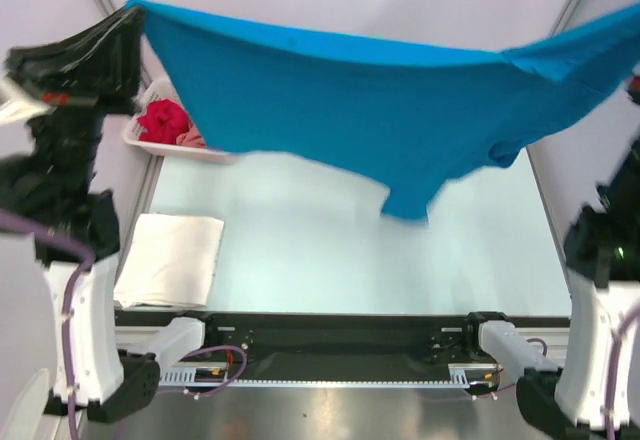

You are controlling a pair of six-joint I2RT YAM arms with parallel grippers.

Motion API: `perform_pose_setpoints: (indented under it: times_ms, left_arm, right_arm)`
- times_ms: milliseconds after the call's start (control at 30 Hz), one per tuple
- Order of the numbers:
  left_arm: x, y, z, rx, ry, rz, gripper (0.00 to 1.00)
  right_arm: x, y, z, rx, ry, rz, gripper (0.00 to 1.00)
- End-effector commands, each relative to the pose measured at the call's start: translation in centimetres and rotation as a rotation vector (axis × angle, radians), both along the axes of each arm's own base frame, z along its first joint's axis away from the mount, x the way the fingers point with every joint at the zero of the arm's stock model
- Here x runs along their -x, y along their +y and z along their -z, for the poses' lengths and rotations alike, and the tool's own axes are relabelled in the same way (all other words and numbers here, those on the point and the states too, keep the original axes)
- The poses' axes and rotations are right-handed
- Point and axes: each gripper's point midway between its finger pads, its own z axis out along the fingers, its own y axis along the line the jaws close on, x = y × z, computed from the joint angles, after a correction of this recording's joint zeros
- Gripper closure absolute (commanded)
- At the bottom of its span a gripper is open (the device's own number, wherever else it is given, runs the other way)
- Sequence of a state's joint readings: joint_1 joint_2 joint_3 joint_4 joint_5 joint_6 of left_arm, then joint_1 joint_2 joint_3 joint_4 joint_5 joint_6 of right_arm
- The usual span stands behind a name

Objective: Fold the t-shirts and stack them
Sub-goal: Flatten the tshirt out

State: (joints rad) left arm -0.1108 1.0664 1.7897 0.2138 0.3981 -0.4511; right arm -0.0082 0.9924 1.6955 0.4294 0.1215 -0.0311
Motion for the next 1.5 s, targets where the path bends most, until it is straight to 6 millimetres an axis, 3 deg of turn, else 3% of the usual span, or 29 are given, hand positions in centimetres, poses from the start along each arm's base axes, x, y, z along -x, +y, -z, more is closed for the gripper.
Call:
perform_pose_setpoints:
  times_ms: [0,33,67,167,267,400,500,567,600,633,733,767,800,833,900,933,967,1000,1067,1100,1167,1200,1233,1267,1300,1333,1400,1433,1467]
  left_arm:
    - [8.9,1.3,-3.3,0.024,-0.179,-0.02,1.0]
    - [9.7,1.4,-3.4,0.027,-0.19,-0.02,1.0]
    - [11.3,1.6,-3.4,0.032,-0.21,-0.022,1.0]
    - [13.0,1.9,-3.3,0.042,-0.23,-0.023,1.0]
    - [14.6,2.1,-3.4,0.047,-0.253,-0.026,0.99]
    - [14.0,2.1,-3.2,0.043,-0.247,-0.035,1.0]
    - [11.3,2.0,-2.4,0.045,-0.214,-0.043,1.0]
    - [7.8,1.7,-1.1,0.041,-0.158,-0.052,1.0]
    - [6.7,1.8,-0.8,0.045,-0.153,-0.06,1.0]
    - [3.4,1.4,0.9,0.037,-0.094,-0.061,1.0]
    - [-1.2,1.0,3.2,0.04,-0.054,-0.061,1.0]
    - [-5.3,0.6,5.9,0.032,0.025,-0.062,1.0]
    - [-6.4,0.5,6.5,0.036,0.013,-0.062,1.0]
    - [-9.1,0.5,9.0,0.042,0.07,-0.075,1.0]
    - [-13.1,0.4,11.7,0.051,0.105,-0.09,1.0]
    - [-14.7,0.4,13.2,0.054,0.125,-0.101,1.0]
    - [-16.9,0.5,15.8,0.061,0.171,-0.123,1.0]
    - [-19.8,0.5,18.2,0.062,0.21,-0.138,0.99]
    - [-23.5,0.6,22.1,0.065,0.286,-0.166,1.0]
    - [-27.5,0.4,26.5,0.064,0.368,-0.176,1.0]
    - [-30.9,0.4,29.6,0.085,0.398,-0.169,1.0]
    - [-32.7,0.3,31.6,0.086,0.431,-0.157,1.0]
    - [-36.6,-0.1,35.9,0.08,0.505,-0.153,1.0]
    - [-38.3,-0.6,37.4,0.075,0.534,-0.119,1.0]
    - [-40.0,-0.8,39.0,0.083,0.569,-0.089,1.0]
    - [-43.6,-1.4,42.8,0.078,0.634,-0.074,1.0]
    - [-46.2,-2.1,45.6,0.086,0.683,-0.04,1.0]
    - [-48.1,-2.5,47.2,0.1,0.693,-0.022,1.0]
    - [-48.9,-2.7,48.3,0.114,0.708,-0.007,1.0]
  right_arm:
    - [11.3,0.5,-2.6,0.007,-0.203,-0.032,1.0]
    - [11.7,0.6,-2.4,0.003,-0.206,-0.055,1.0]
    - [14.2,0.7,-2.3,0.004,-0.239,-0.059,1.0]
    - [17.2,0.9,-1.7,0.007,-0.276,-0.073,1.0]
    - [18.3,1.1,-1.4,0.014,-0.29,-0.074,1.0]
    - [16.4,1.1,-1.3,0.013,-0.255,-0.067,1.0]
    - [13.2,1.0,-0.5,0.009,-0.206,-0.069,1.0]
    - [11.0,0.9,-0.1,0.005,-0.181,-0.066,1.0]
    - [8.7,0.8,0.8,0.001,-0.142,-0.067,1.0]
    - [7.1,0.7,1.1,-0.002,-0.128,-0.065,1.0]
    - [1.6,0.2,3.9,-0.017,-0.059,-0.05,1.0]
    - [-0.9,0.1,5.0,-0.024,-0.024,-0.048,1.0]
    - [-2.2,0.0,5.9,-0.028,-0.008,-0.043,1.0]
    - [-4.6,-0.2,7.7,-0.033,0.027,-0.037,1.0]
    - [-9.2,-0.5,10.8,-0.039,0.107,-0.019,1.0]
    - [-10.3,-0.5,11.7,-0.038,0.107,-0.016,1.0]
    - [-14.5,-0.8,15.3,-0.056,0.198,-0.003,1.0]
    - [-16.3,-0.9,16.9,-0.064,0.226,0.0,1.0]
    - [-20.2,-1.0,20.0,-0.016,0.292,0.054,1.0]
    - [-24.0,-1.1,23.4,-0.019,0.385,0.05,1.0]
    - [-27.6,-0.8,27.6,0.0,0.467,0.033,1.0]
    - [-30.6,-0.6,31.3,0.011,0.535,0.034,1.0]
    - [-31.9,-0.6,32.7,0.011,0.557,0.038,1.0]
    - [-33.3,-0.8,34.3,0.007,0.587,0.044,1.0]
    - [-36.1,-1.1,38.0,0.011,0.653,0.049,1.0]
    - [-37.3,-1.1,39.3,0.015,0.667,0.048,1.0]
    - [-39.8,-1.4,41.5,0.01,0.702,0.048,1.0]
    - [-41.5,-1.5,45.0,0.014,0.763,0.049,1.0]
    - [-42.3,-1.4,46.1,0.018,0.782,0.044,1.0]
